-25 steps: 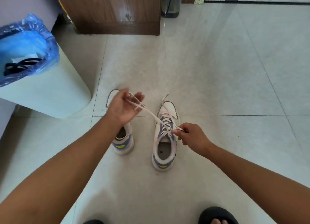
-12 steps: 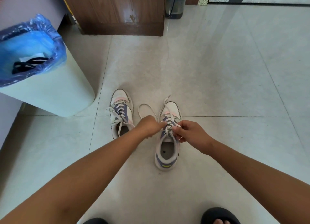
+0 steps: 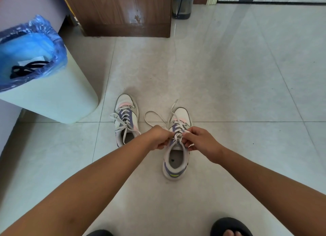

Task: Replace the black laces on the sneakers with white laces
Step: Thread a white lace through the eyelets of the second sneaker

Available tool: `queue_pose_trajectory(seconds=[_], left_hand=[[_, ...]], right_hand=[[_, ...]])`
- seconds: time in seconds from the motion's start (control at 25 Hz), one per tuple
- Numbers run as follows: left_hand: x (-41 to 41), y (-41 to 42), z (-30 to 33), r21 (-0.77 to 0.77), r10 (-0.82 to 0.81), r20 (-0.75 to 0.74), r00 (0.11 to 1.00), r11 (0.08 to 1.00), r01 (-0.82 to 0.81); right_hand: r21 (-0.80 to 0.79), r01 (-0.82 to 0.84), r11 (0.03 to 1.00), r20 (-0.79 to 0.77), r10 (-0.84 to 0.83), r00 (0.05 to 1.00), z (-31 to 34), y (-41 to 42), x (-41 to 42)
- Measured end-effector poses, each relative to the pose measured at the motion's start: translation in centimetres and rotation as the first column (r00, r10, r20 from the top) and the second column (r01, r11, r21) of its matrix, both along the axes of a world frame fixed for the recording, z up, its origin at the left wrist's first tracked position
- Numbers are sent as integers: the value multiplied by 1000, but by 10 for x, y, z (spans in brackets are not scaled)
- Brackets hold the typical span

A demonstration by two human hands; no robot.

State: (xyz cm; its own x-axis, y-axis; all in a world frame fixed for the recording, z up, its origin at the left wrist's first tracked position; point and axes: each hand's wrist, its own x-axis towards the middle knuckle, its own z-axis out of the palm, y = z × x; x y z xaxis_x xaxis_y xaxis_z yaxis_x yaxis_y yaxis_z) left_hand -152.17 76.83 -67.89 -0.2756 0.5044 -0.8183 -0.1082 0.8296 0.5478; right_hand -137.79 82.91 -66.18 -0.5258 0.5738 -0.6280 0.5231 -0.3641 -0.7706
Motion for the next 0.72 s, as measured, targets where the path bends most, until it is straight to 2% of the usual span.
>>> queue_pose_trajectory(seconds=[0.04,0.12,0.16,0.24,0.36,0.44,0.56,0.72], left_hand=[[1,1,1,99,93,51,994,990,-97],[4,0,4,256,291,289,912,895,-366],[5,-3,4,275,340,401,851,841,-465],[5,-11,1,228,416,463,782,797,-559],[-3,-22,-8,128,504,398,767,797,-590],[-3,-23,-9,119,505,368,781,807,-578],[4,-19,-7,139,452,341,824,843,-519],[2,-19,-7,161,388,366,846,869,-468]], right_hand=[[-58,44,997,-14,-45,999,-1,1,-1],[-202,142,969,-33,-152,988,-2,2,-1],[-246,169,954,-30,-182,983,-3,2,1],[-285,202,937,-15,-215,976,-8,4,11],[-301,239,923,19,-245,969,-13,6,32],[-363,280,889,-33,-312,949,-13,3,34],[-506,285,814,-158,-412,897,-7,2,16],[-486,257,835,-146,-368,918,-8,5,2]])
